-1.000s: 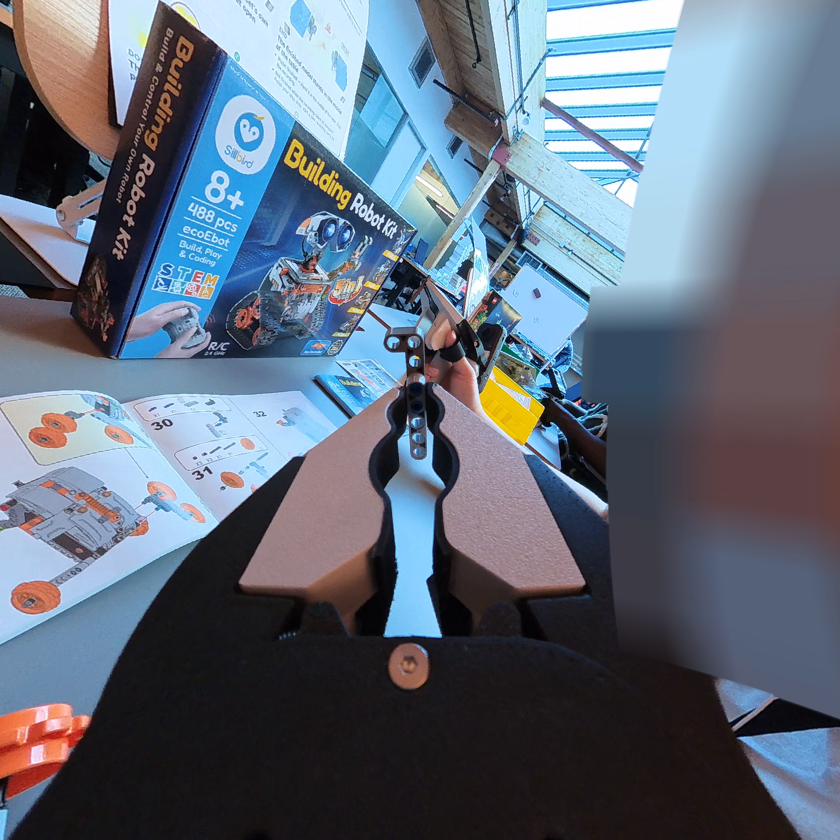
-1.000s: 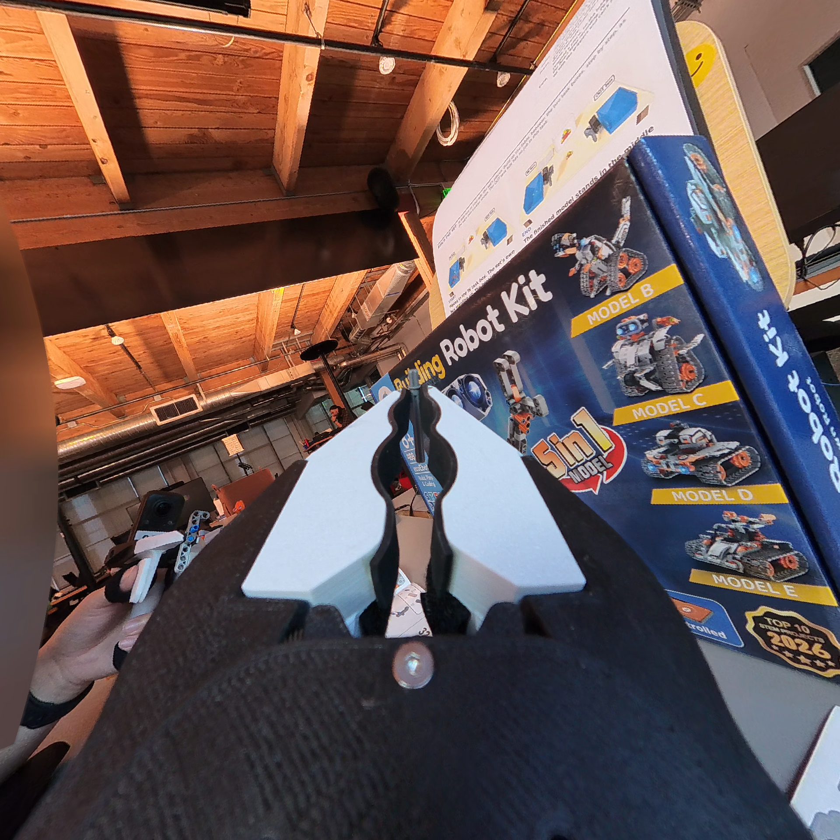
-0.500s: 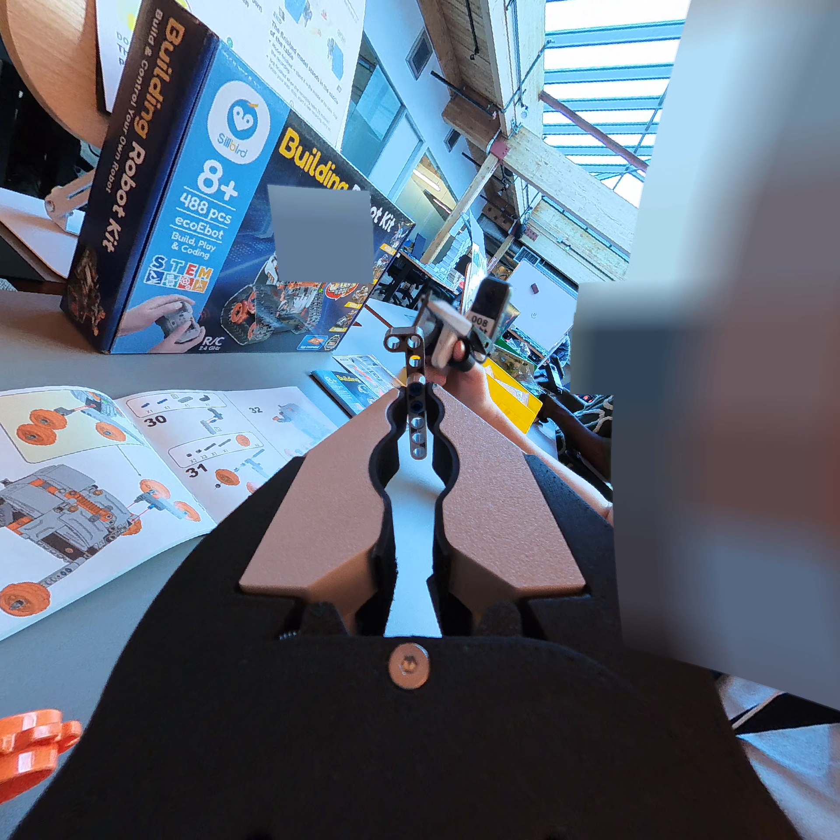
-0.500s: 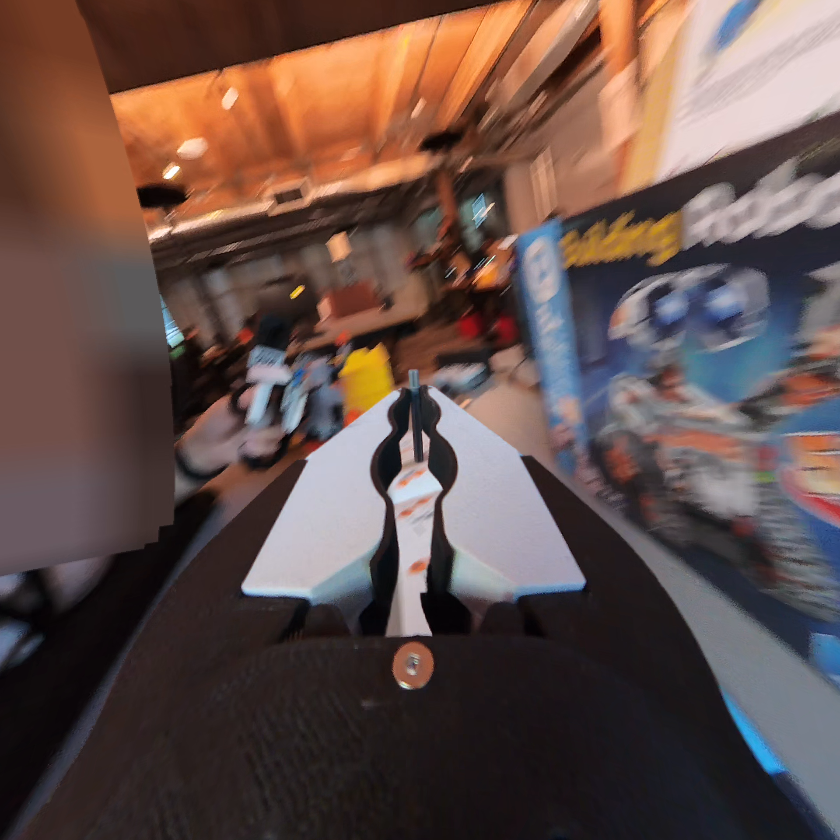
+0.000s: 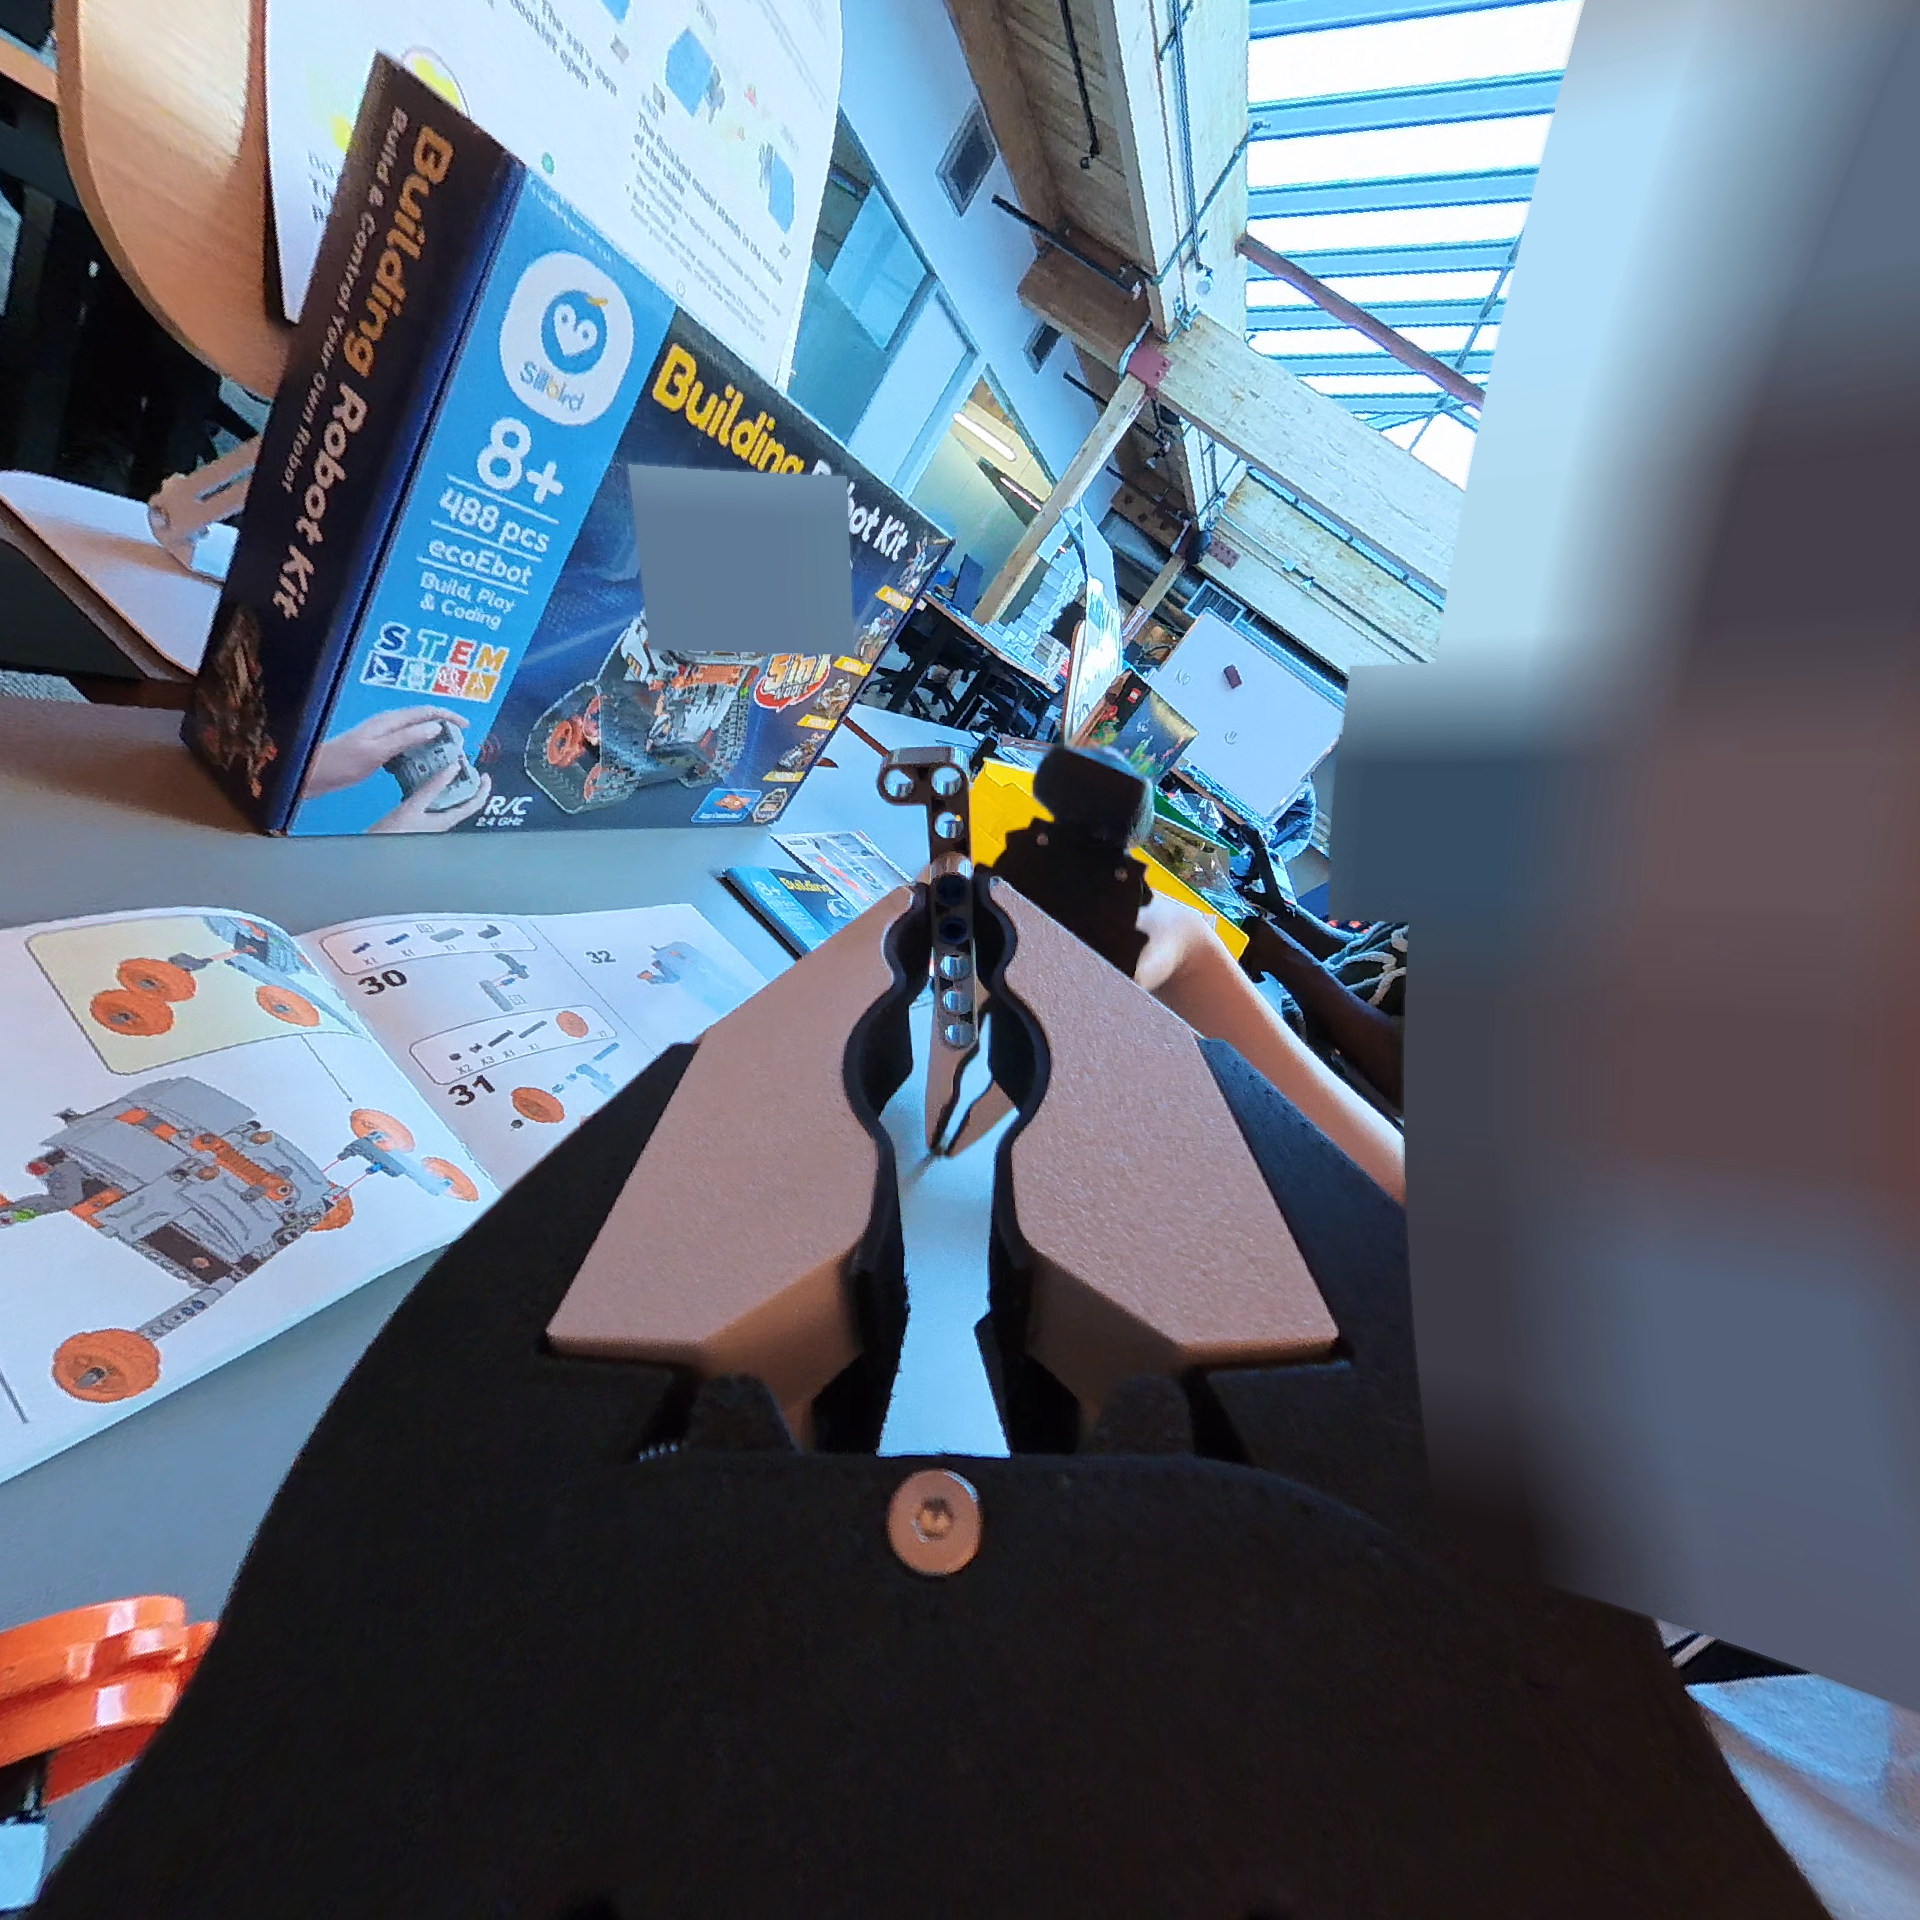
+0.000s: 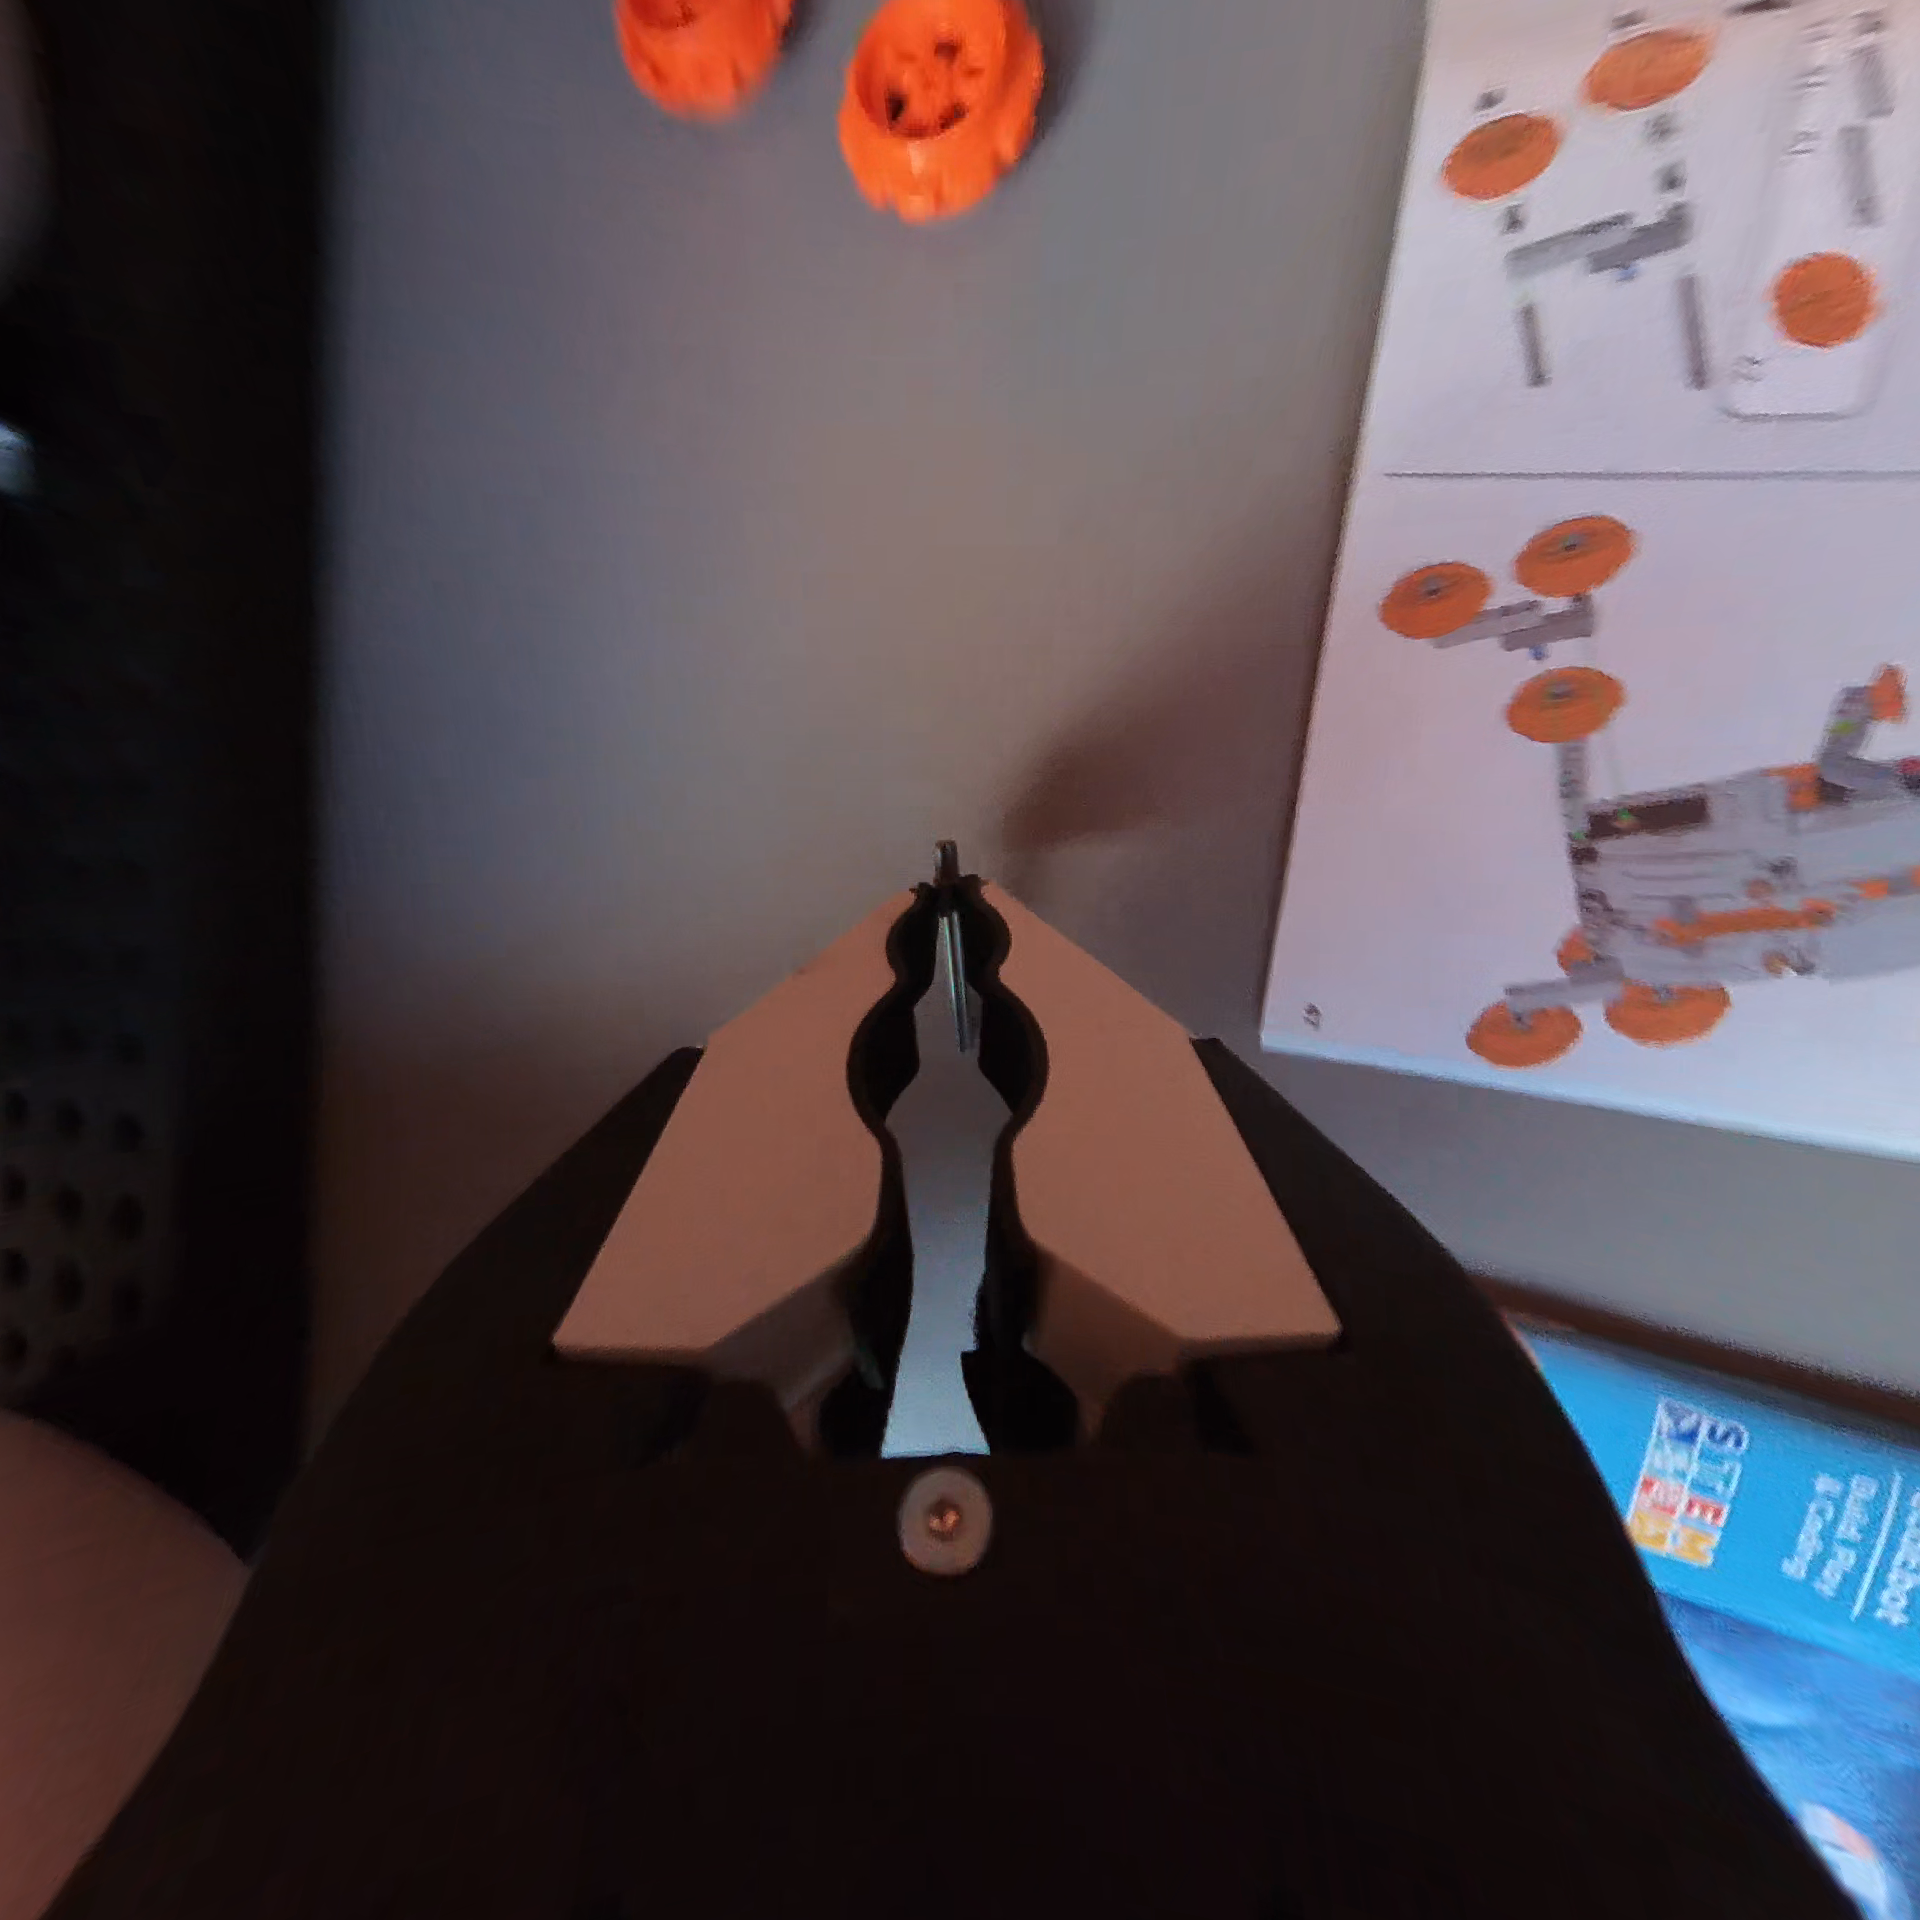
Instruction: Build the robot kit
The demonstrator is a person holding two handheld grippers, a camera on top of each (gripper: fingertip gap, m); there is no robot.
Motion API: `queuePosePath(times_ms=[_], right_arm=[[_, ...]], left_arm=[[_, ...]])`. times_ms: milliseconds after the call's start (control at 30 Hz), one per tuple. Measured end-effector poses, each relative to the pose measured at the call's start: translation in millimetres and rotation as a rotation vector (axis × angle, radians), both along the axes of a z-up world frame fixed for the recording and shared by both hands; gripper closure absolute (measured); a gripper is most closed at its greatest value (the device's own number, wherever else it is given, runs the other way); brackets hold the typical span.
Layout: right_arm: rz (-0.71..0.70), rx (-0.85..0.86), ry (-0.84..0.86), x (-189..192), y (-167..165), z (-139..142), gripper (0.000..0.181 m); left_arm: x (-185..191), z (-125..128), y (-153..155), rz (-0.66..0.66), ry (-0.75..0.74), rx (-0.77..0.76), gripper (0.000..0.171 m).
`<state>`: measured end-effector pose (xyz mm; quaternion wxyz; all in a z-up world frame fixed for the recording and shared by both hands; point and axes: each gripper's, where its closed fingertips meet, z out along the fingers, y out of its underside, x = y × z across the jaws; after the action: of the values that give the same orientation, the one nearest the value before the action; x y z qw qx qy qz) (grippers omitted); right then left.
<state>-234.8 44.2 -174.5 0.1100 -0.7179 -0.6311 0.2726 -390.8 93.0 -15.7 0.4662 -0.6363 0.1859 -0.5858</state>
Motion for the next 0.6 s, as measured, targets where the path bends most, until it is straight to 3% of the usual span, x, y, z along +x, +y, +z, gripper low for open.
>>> queuePosePath(times_ms=[433,600], right_arm=[[0.085,0.171,-0.123,-12,0,-12,0.177],[0.086,0.18,-0.127,-16,-1,-10,0.167]], left_arm=[[-4,3,0,0.021,0.013,0.017,0.167],[-3,1,0,0.017,0.015,0.008,0.167]])
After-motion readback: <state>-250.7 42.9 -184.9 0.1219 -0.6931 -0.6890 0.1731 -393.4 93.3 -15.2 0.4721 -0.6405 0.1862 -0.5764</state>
